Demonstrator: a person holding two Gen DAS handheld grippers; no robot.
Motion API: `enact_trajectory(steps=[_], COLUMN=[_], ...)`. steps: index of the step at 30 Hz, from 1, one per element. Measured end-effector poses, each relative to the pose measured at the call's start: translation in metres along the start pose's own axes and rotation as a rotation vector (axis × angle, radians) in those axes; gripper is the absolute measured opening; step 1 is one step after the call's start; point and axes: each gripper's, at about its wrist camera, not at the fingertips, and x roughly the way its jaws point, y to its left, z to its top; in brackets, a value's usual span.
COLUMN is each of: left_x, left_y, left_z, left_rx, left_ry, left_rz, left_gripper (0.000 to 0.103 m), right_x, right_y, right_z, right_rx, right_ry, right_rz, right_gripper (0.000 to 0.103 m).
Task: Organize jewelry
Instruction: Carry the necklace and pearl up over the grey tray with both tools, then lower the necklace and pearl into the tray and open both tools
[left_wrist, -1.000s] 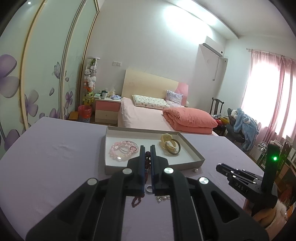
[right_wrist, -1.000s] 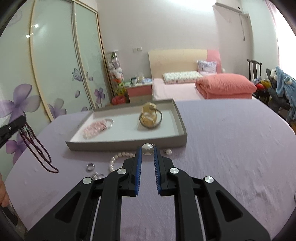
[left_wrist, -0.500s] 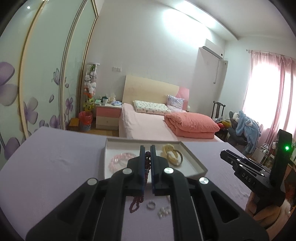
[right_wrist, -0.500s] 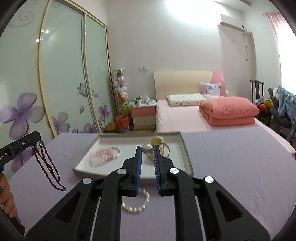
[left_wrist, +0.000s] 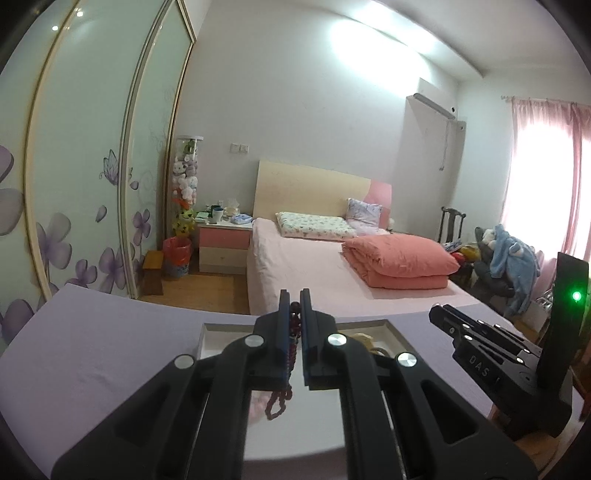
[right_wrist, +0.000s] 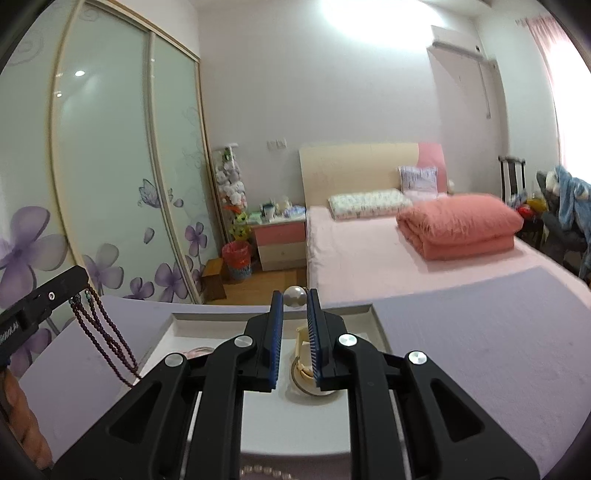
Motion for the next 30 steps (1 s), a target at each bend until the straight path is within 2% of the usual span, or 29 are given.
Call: enact_trajectory(steps=[9, 16, 17, 20, 22, 30], left_x=[0.06, 0.08, 0.081, 0.079, 0.076, 0.062], left_y=[0.004, 0.005, 0.006, 0.009, 0.012, 0.03], left_z=[-0.011, -0.021, -0.023, -0.025, -0.026, -0.032], left_rx=[0.026, 0.024, 0.018, 0.003, -0.005, -0.041], left_ry=[0.066, 0.107, 0.108, 0.099, 0.093, 0.096], left_rz=[0.04, 0.044, 0.05, 0.066, 0.073, 0.107], left_gripper=[0.006, 0.007, 0.009, 0.038, 0.039, 0.041], right_x=[0.058, 0.064, 0.064, 0.054, 0.053, 0.038], right_y=[-0.001, 0.005, 0.004, 0.004, 0.001, -0.009], right_z=[-0.024, -0.036, -0.035, -0.036, -0.033, -0.031], right_rx=[-0.003, -0.01, -0.013, -0.014, -0.005, 0.017], right_ry=[0.175, 0.222, 0.227, 0.214, 0.205, 0.186], right_rz=[-0.02, -0.013, -0.007, -0.009, -0.011, -0.026], right_gripper=[0.014, 0.014, 0.015, 0.03, 0.036, 0.036])
